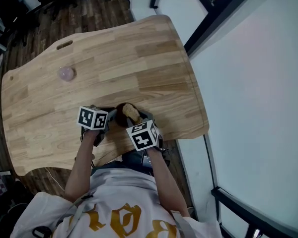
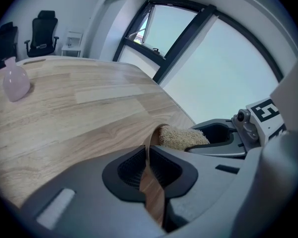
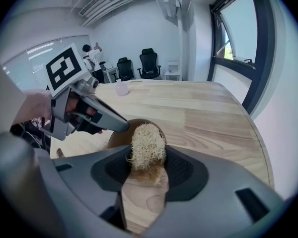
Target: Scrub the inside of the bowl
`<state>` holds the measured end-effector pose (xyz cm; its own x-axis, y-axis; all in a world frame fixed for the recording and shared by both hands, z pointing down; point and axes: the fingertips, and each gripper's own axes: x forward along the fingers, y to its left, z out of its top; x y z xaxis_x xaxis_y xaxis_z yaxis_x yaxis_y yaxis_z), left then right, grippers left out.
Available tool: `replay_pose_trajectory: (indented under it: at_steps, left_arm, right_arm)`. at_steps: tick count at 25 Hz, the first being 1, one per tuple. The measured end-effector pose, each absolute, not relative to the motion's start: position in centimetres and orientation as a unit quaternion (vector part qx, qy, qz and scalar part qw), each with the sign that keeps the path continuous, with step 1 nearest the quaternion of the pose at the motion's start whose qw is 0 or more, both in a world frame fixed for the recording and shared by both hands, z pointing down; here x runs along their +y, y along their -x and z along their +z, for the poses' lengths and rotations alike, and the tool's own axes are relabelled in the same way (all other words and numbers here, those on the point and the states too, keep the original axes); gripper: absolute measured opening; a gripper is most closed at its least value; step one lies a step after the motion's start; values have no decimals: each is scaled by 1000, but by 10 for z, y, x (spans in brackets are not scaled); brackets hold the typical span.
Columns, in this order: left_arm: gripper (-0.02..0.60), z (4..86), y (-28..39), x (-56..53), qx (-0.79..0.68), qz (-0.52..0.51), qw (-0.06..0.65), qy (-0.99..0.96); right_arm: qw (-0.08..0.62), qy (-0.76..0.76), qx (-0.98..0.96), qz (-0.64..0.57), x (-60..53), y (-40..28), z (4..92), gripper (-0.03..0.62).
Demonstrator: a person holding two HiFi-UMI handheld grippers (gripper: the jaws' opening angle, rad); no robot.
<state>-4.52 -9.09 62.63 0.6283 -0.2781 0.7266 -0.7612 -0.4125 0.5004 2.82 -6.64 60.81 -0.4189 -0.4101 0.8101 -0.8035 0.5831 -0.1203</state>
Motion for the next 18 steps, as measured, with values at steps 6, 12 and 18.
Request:
replay_pose_trajectory:
  at_steps: [6, 12, 18]
  left_arm:
    - [34, 629, 42, -86, -312, 273, 448, -792]
    - [63, 647, 38, -77, -294, 319, 463, -773]
    - [38, 643, 39, -88, -321, 306, 459, -770]
  right_arm:
    - [402, -369, -803, 240, -62, -27, 613, 183]
    - [413, -356, -803, 241, -66, -27, 613, 183]
    - [430, -333, -804, 240, -63, -23, 615, 183]
